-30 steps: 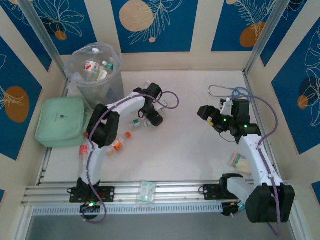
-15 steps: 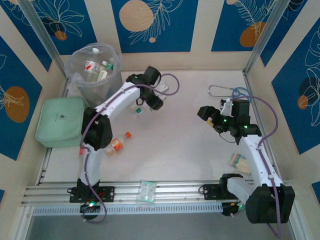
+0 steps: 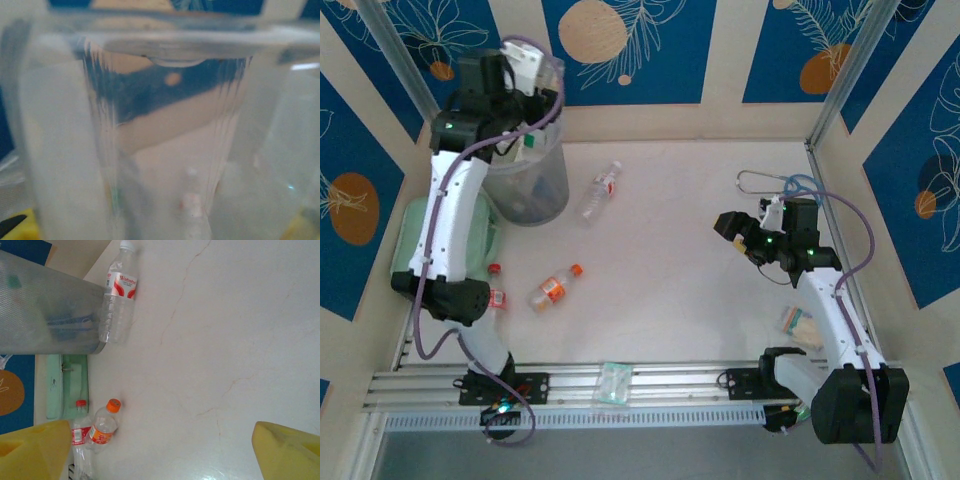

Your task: Put the plastic bottles in the bin

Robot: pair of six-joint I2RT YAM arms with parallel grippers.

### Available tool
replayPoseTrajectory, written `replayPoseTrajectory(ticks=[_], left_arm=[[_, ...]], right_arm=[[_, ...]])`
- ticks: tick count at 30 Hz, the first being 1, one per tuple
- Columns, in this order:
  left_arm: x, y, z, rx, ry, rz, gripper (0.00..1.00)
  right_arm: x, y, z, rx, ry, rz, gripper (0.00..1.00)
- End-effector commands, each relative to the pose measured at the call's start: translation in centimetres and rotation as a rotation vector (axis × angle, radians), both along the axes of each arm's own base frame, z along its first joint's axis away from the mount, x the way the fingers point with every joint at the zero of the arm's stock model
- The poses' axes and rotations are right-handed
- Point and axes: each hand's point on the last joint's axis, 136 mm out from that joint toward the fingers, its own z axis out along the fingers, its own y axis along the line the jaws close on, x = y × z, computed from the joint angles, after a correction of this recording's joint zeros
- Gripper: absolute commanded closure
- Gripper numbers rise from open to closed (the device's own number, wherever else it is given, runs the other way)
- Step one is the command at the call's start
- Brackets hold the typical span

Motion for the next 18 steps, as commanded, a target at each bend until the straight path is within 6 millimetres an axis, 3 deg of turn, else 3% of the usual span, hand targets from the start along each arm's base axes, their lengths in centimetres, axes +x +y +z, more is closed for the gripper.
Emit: replayPoseTrajectory(ticks=[1, 5, 9, 18], left_arm=[[2.3, 2.1, 0.7, -0.045, -0.045, 0.092, 0.47], [4.7, 4.4, -0.4, -0.030, -0.038, 0.146, 0.47], [6.6, 5.6, -3.7, 0.003, 0.058, 0.155, 0.45], [7.4, 8.0, -10.0, 0.138, 0.219, 0.168, 0.41]], right_arm=[[-0.2, 0.2, 0.1, 0.009, -0.003, 0.022, 0.07], [-0.3, 0.3, 0.0, 0.014, -0.001, 0.024, 0.07], [-0.4, 0.3, 0.0, 0.014, 0.002, 0.023, 0.07], [-0.2, 0.5, -0.2, 0.018, 0.010, 0.025, 0.07]])
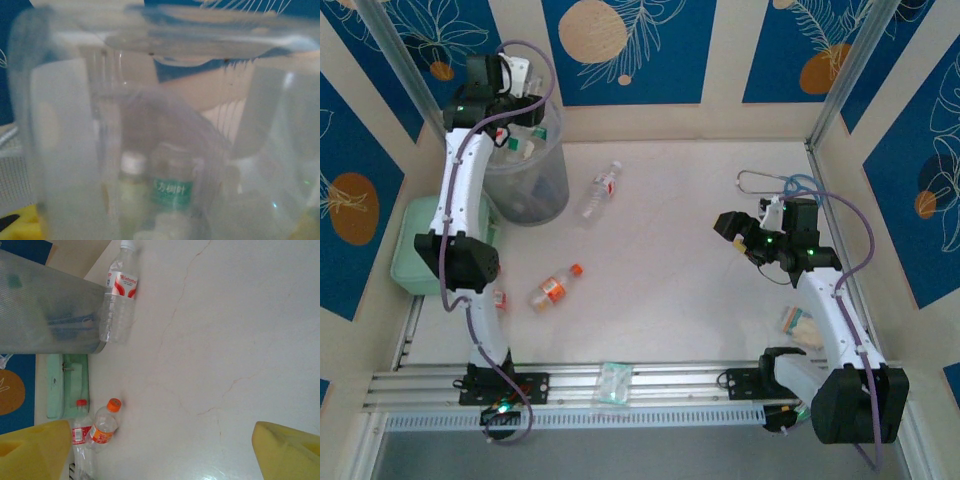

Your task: Put the plastic bottles in the bin

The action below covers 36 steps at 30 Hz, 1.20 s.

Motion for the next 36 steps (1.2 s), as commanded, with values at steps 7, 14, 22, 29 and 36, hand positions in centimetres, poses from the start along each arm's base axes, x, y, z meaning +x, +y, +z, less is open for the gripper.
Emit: replayPoseTrajectory(ticks=[7, 14, 22, 29, 36], left_arm=[[-2.2, 3.2, -1.2, 0.206, 0.094, 0.008, 0.17], [-2.9, 3.3, 2.1, 0.138, 0.006, -0.003, 0.05], [-0.3, 3.2, 2.9, 0.024, -0.075, 0.010, 0.20], [2.6, 2.7, 3.1, -0.106, -0.141, 0.031, 0.43], [2.9, 4.5, -2.7, 0.019, 0.011, 0.084, 0.54]], right_arm=[[0.1, 0.9, -0.4, 0.013, 0.018, 0.032, 0.07], [0.3, 1.7, -0.9, 0.008, 0.029, 0.049, 0.07], [0.5, 2.2, -1.1, -0.002, 0.038, 0.066, 0.07], [0.4, 2.6, -1.5, -0.008, 0.048, 0.076, 0.07], [0.5, 3.1, -1.5, -0.017, 0.050, 0.091, 0.07]])
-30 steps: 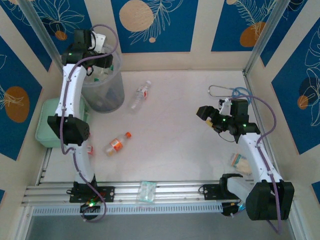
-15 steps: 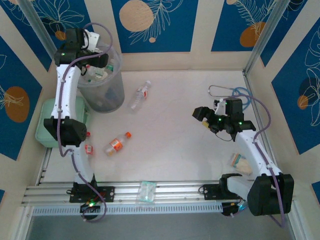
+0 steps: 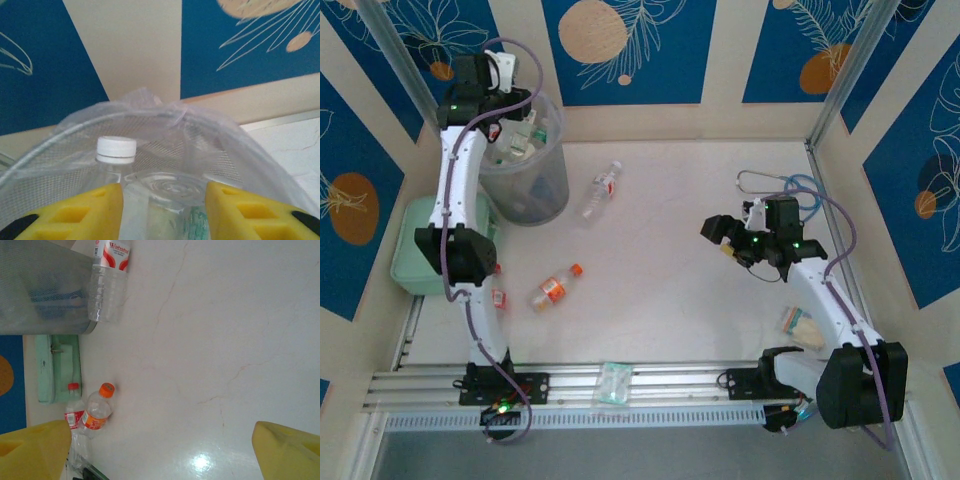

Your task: Put the plastic bottles in the bin

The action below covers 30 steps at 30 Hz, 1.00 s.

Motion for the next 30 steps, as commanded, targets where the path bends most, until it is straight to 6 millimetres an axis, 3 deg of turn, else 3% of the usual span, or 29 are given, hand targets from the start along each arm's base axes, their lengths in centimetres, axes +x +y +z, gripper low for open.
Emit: replayPoseTrajectory(ticks=[1, 7, 12, 19, 24, 30], left_arm=[[-0.5, 1.7, -3.0, 0.071, 0.089, 0.035, 0.54], [-3.5, 4.1, -5.9, 0.190, 0.165, 0.079, 0.54], [-4.3, 4.1, -8.1, 0.134, 0.223, 0.062, 0.55], [-3.2, 0.6, -9.6, -0.051, 0.251, -0.036, 0.54], [-3.0, -2.2, -11.0, -0.081, 0.297, -0.108, 0.52], [-2.5, -5.5, -10.8, -0.176, 0.287, -0.173, 0.52]], right_arm=[[0.5, 0.3, 0.8, -0.001, -0.019, 0.008, 0.07], [0.6, 0.6, 0.7, -0.007, -0.016, 0.014, 0.06], [1.0, 1.1, 0.7, -0.006, -0.015, 0.028, 0.07], [0.8, 1.2, 0.5, -0.028, -0.012, 0.035, 0.07], [0.7, 1.3, 0.3, -0.028, -0.007, 0.037, 0.06], [0.9, 1.4, 0.4, -0.027, -0.010, 0.039, 0.06]])
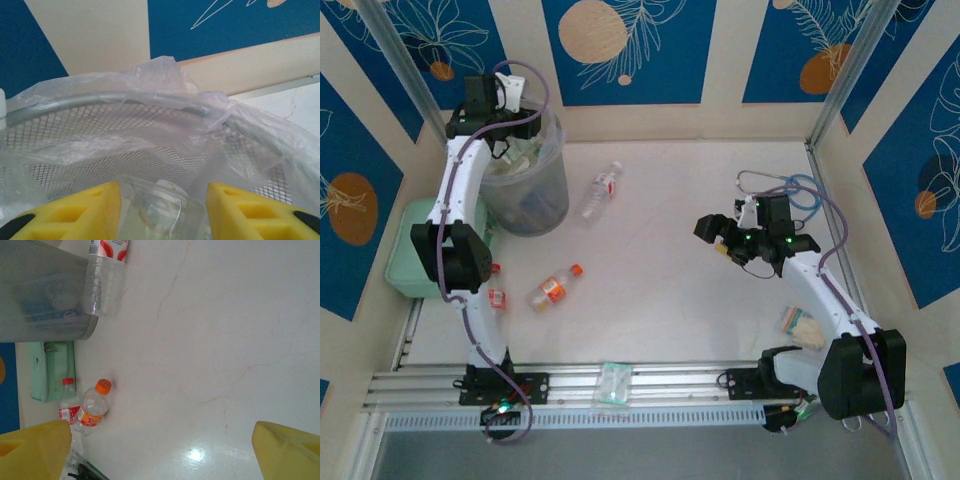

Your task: Put the plastic bottles in the bin

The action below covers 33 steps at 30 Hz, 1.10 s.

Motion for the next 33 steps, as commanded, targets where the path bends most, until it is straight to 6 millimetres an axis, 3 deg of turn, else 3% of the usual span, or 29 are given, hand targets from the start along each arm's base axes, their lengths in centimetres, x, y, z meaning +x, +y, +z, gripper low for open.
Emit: replayPoseTrajectory(ticks=[1, 7, 14, 20, 25, 28, 33], left_arm=[[-1.6, -3.7, -5.4, -0.090, 0.207, -0.075, 0.52], [-1.5, -7.7, -4.9, -0.126, 0.199, -0.143, 0.51], [-1.3, -10.1, -4.1, -0.176, 0.183, -0.171, 0.51], [-1.4, -9.5, -2.1, -0.179, 0.143, -0.147, 0.49], [-1.6, -9.6, 0.1, -0.176, 0.105, -0.144, 0.36], [-1.9, -8.5, 2.3, -0.124, 0.059, -0.117, 0.29], [-3.4, -7.1, 8.1, -0.050, -0.056, -0.092, 0.14]], right_arm=[[0.4, 0.1, 0.8, -0.008, -0.024, 0.006, 0.07], [0.3, -0.3, 0.7, -0.026, -0.027, -0.006, 0.07], [0.0, -0.7, 0.8, -0.035, -0.032, -0.013, 0.07], [-0.2, -1.0, 0.7, -0.044, -0.033, -0.016, 0.07], [-0.1, -0.7, 1.0, -0.019, -0.038, -0.010, 0.07], [-0.4, -0.9, 1.2, -0.034, -0.044, -0.007, 0.07], [-0.5, -1.1, 1.5, -0.030, -0.049, -0.010, 0.07]])
